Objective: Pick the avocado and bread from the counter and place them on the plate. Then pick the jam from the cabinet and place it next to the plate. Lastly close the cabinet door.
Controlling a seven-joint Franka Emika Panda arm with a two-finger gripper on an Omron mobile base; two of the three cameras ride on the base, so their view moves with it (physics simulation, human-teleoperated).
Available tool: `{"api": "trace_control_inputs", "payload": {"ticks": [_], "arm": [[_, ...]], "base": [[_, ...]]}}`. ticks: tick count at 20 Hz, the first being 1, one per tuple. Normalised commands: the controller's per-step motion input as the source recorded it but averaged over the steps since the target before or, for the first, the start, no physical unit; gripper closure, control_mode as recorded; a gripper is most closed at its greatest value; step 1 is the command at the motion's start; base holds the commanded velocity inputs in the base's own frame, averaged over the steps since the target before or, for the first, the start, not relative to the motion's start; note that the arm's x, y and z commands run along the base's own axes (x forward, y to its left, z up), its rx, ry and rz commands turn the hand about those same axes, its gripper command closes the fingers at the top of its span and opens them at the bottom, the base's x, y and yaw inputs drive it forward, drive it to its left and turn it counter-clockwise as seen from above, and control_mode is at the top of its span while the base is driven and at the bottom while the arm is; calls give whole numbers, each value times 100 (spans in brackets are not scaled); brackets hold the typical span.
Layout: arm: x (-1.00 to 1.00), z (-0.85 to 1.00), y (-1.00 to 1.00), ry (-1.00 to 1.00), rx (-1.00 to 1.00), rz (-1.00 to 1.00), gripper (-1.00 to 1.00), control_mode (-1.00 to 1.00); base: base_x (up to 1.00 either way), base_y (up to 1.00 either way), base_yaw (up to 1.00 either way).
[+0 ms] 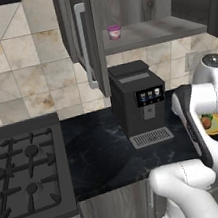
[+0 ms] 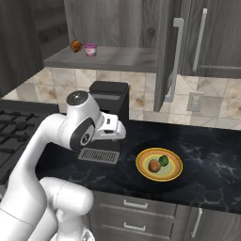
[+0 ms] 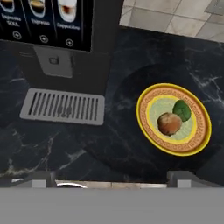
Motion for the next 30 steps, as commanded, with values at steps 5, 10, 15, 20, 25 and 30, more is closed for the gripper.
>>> {"api": "trace_control_inputs", "payload": {"ticks": [5,10,15,20,25,30], "arm": [[0,45,22,-15,1,18,-100,-100],[0,48,24,-16,3,9,-100,-100],[0,50,28,-11,5,3,-100,-100],[1,50,31,-10,3,0,-100,-100],[10,39,35,-4,0,0,-100,-100],[5,47,26,-5,0,0,-100,-100]], "base": [[0,0,0],[0,0,0],[0,0,0],[0,0,0],[0,0,0],[0,0,0]]}}
